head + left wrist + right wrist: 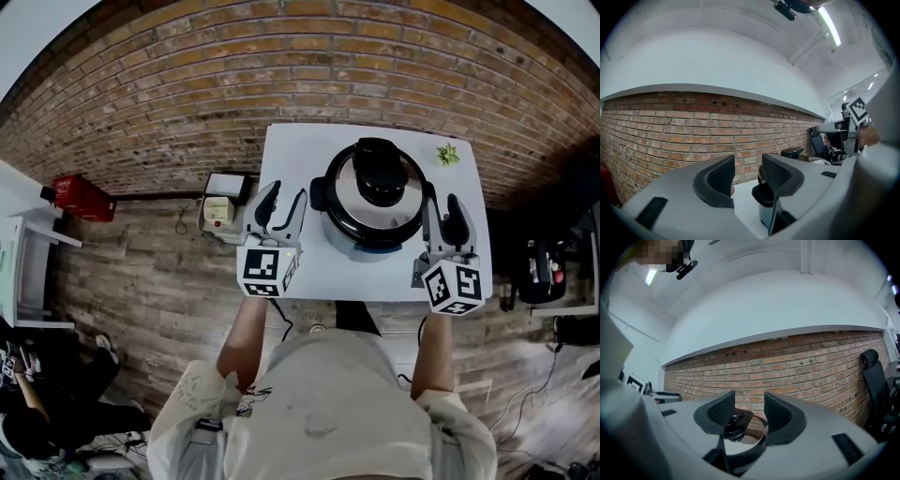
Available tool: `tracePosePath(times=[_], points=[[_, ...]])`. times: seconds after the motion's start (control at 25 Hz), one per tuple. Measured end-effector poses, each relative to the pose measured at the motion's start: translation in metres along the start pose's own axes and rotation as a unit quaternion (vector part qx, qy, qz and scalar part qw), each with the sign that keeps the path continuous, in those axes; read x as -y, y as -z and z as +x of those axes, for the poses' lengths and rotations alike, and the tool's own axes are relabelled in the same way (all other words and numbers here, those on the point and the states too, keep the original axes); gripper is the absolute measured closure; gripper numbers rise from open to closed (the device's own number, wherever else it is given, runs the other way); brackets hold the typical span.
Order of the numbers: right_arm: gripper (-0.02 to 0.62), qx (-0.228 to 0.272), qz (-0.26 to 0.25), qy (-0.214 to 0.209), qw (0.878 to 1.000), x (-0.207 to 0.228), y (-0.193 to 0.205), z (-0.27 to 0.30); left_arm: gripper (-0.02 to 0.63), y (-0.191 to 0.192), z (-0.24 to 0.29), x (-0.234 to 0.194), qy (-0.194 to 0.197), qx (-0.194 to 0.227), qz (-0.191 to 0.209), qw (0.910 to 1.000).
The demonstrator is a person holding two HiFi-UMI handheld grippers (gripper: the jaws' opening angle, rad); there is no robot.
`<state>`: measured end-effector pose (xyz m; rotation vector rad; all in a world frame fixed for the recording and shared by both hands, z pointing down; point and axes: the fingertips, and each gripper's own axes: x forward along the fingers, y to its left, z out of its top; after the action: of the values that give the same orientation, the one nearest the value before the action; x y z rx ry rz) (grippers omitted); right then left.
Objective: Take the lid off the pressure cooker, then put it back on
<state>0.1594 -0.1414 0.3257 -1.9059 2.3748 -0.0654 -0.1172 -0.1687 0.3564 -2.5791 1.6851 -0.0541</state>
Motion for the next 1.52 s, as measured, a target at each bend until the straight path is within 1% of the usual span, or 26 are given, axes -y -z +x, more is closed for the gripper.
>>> tracePosePath(times=[0.24, 0.44, 0.72, 0.8, 0.88, 0.96, 1.04, 1.08, 1.12, 1.2, 1.28, 1.32, 1.36, 1.4, 1.48, 1.52], points=[[0.387, 0.025, 0.003, 0.01, 1.0, 0.028, -0.02, 0.05, 0.408, -0.018, 0.055, -0.016, 0.003, 0.007, 0.021, 0.9998], [0.387, 0.02, -0.005, 0.004, 1.0, 0.04, -0.021, 0.077, 0.408, -0.021, 0.089, -0.02, 0.005, 0.009, 0.013, 0.9999], [0.387, 0.007, -0.012, -0.002, 1.0, 0.049, -0.015, 0.095, 0.408, -0.009, 0.106, -0.021, 0.012, -0.008, 0.008, 0.9999], [0.387, 0.007, -0.016, -0.006, 1.0, 0.048, -0.017, 0.1, 0.408, -0.005, 0.107, -0.024, 0.017, -0.017, 0.0, 0.9997], [0.387, 0.007, -0.028, -0.017, 0.999, 0.045, -0.021, 0.106, 0.408, -0.001, 0.108, -0.026, 0.029, -0.029, -0.013, 0.9991], [0.387, 0.004, -0.049, -0.04, 0.998, 0.039, -0.026, 0.113, 0.408, 0.006, 0.109, -0.026, 0.051, -0.044, -0.031, 0.9972], [0.388, 0.0, -0.081, -0.08, 0.993, 0.027, -0.033, 0.12, 0.408, 0.016, 0.108, -0.026, 0.078, -0.063, -0.058, 0.9932], [0.388, -0.001, -0.101, -0.108, 0.989, 0.018, -0.036, 0.124, 0.408, 0.021, 0.107, -0.027, 0.091, -0.074, -0.073, 0.9904], [0.387, -0.003, -0.123, -0.141, 0.982, 0.007, -0.04, 0.128, 0.408, 0.027, 0.106, -0.029, 0.104, -0.084, -0.092, 0.9867], [0.387, -0.02, -0.17, -0.211, 0.962, -0.018, -0.043, 0.132, 0.408, 0.037, 0.101, -0.032, 0.128, -0.104, -0.146, 0.9754], [0.387, -0.043, -0.201, -0.287, 0.936, -0.047, -0.043, 0.129, 0.408, 0.048, 0.095, -0.032, 0.147, -0.122, -0.213, 0.9581], [0.387, -0.053, -0.204, -0.329, 0.921, -0.063, -0.044, 0.126, 0.408, 0.053, 0.091, -0.033, 0.156, -0.13, -0.251, 0.9465], [0.39, -0.066, -0.207, -0.372, 0.902, -0.079, -0.042, 0.121, 0.408, 0.058, 0.088, -0.034, 0.166, -0.139, -0.289, 0.9325], [0.393, -0.085, -0.216, -0.414, 0.88, -0.092, -0.038, 0.116, 0.408, 0.063, 0.085, -0.034, 0.177, -0.147, -0.326, 0.9168], [0.391, -0.14, -0.258, -0.481, 0.826, -0.109, -0.023, 0.106, 0.408, 0.069, 0.081, -0.031, 0.203, -0.165, -0.384, 0.8855], [0.391, -0.174, -0.283, -0.502, 0.798, -0.113, -0.013, 0.101, 0.408, 0.072, 0.079, -0.028, 0.216, -0.174, -0.405, 0.8713]])
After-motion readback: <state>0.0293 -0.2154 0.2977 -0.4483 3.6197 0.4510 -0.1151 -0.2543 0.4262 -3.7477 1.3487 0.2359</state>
